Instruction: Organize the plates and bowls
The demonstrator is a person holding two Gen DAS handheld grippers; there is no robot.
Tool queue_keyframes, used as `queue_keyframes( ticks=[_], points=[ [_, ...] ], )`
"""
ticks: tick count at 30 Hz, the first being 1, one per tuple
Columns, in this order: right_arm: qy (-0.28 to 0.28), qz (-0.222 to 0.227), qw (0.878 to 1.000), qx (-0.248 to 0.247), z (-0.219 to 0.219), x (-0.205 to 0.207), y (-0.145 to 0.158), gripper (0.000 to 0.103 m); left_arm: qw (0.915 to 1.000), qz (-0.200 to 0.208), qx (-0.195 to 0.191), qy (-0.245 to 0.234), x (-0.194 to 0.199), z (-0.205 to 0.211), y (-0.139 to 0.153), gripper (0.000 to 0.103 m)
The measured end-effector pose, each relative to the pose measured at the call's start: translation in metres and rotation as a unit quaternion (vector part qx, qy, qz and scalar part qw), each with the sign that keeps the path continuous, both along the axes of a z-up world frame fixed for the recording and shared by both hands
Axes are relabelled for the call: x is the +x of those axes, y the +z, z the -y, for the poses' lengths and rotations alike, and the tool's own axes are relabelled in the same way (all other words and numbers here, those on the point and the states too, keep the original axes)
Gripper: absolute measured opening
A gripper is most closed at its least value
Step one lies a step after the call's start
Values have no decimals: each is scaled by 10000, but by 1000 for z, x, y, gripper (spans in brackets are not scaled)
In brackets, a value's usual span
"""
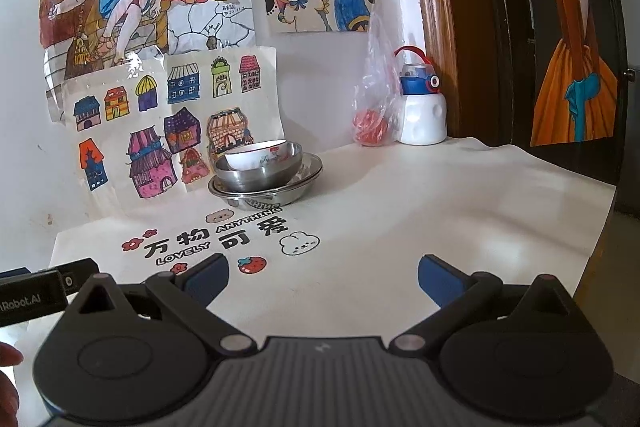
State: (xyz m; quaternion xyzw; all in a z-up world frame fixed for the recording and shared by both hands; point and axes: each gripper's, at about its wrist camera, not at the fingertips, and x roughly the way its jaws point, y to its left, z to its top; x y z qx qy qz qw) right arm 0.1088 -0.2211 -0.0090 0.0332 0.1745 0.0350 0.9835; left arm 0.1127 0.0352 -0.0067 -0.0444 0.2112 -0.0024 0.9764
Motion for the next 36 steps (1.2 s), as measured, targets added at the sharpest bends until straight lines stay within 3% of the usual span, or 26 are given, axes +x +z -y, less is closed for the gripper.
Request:
queue_keyframes(
  ticks=[36],
  points=[
    [23,-25,10000,-30,-2,1,-1,103,9999,-90,-73,-39,1,0,0,102]
  ],
)
